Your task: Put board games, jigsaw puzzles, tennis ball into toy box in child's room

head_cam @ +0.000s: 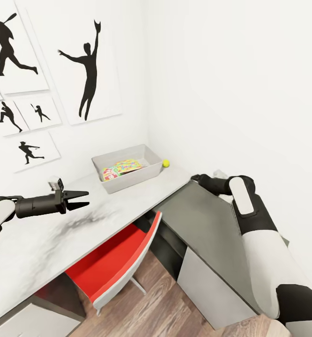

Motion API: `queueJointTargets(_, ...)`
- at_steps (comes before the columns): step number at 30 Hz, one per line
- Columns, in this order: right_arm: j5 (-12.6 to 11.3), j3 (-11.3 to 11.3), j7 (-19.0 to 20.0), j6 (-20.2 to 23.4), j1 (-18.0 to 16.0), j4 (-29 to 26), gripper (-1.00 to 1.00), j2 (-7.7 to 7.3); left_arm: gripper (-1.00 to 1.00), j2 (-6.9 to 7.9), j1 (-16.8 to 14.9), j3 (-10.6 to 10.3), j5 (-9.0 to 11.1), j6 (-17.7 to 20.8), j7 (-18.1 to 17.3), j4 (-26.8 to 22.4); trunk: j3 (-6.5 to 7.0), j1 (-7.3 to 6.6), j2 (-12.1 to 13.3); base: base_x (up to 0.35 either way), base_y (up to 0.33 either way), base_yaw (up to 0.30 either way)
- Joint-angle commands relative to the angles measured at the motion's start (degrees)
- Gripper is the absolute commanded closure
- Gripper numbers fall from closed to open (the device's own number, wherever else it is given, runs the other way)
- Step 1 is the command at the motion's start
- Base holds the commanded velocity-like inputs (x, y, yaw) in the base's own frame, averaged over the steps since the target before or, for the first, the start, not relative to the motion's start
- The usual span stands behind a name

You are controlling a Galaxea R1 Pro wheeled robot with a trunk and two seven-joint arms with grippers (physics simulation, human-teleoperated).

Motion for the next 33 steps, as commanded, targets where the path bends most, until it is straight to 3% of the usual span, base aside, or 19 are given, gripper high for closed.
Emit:
queueJointTargets(1,-0.6,0.0,-0.7,0.2,0.0,-1.5,-1.00,-0.07,-1.00,0.05,-0.1,-0.1,0.0,0.2,-0.3,0.0,-0.11,0.05,-0.1,0.165,-0.168,0.000)
queueJointTargets(16,-0.5,-0.5,-1.0,2.8,0.1,-4.5,-1.00,-0.36,-1.00,0.06,-0.1,-0.2,-0.4,0.2,-0.2,0.1,-0.11,0.05,-0.1,0.120,-0.120,0.064)
queueJointTargets(22,-0.5,-0.6,-1.0,2.9,0.1,-4.5,-1.00,-0.43,-1.00,0.06,-0.1,-0.3,-0.5,0.2,-0.1,0.3,-0.11,0.05,-0.1,0.123,0.037,0.219)
queueJointTargets(33,-0.5,-0.7,-1.0,2.9,0.1,-4.2,-1.00,-0.51,-1.00,-0.19,-0.1,-0.3,-0.6,0.2,0.3,0.6,-0.11,0.05,-0.1,0.099,0.059,0.023)
